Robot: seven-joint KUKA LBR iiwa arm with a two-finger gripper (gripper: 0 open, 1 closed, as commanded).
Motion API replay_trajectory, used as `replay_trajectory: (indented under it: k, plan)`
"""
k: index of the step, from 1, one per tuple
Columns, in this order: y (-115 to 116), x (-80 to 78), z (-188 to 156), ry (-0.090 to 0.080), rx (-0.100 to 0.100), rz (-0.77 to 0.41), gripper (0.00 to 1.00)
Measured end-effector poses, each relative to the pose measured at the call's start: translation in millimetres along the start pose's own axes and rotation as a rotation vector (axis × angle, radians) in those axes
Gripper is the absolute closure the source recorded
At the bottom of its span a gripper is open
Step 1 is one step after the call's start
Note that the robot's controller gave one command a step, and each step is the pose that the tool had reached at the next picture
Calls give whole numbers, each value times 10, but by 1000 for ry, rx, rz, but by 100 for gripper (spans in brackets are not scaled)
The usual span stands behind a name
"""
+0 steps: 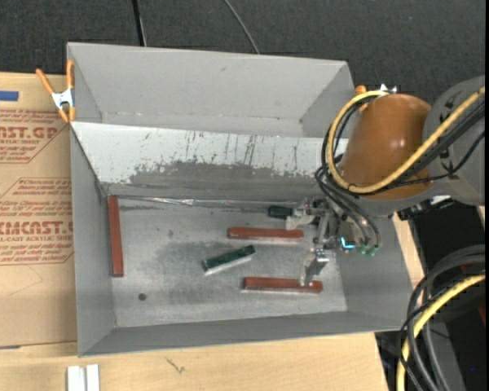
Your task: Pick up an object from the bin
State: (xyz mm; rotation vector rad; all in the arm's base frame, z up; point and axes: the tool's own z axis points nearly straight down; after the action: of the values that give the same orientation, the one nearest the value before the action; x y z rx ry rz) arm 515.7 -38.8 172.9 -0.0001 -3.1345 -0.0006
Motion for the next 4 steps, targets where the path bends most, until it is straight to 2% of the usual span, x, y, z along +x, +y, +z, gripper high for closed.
replay_trajectory:
  k: [1, 2, 3, 4]
  plan:
    - [1, -17, -44, -8, 1, -1, 0]
    - [-111, 169, 506, -14, 1, -17, 0]
    - [-262, -145, 960, -29, 1, -4, 100]
    - [-262, -145, 960, -29, 1, -4, 100]
